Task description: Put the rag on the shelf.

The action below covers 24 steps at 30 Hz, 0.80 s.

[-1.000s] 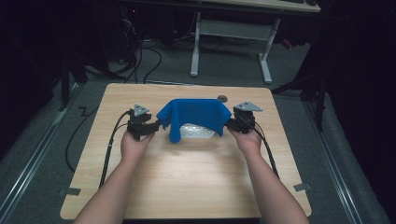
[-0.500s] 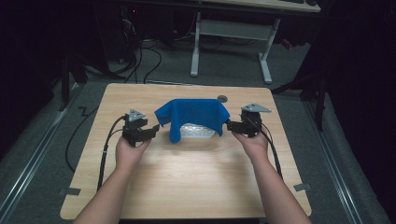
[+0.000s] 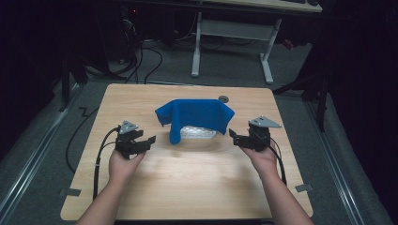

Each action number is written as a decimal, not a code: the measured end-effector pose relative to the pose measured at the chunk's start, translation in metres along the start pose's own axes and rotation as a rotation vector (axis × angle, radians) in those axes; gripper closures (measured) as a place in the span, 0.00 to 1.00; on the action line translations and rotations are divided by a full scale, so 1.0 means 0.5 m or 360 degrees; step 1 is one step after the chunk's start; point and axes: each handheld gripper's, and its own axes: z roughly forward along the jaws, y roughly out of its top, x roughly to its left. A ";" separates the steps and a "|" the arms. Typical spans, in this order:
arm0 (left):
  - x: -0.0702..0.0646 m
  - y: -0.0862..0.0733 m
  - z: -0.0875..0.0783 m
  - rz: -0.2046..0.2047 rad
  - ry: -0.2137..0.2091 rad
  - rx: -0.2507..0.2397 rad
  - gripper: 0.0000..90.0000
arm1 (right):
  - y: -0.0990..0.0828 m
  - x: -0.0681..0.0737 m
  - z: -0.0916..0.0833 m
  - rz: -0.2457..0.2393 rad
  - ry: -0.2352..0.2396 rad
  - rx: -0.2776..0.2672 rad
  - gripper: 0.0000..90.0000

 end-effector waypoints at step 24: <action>-0.125 -0.170 -0.099 0.0155 -0.0171 0.0112 0.40 | -0.189 0.118 -0.094 -0.0085 0.0086 0.0095 0.13</action>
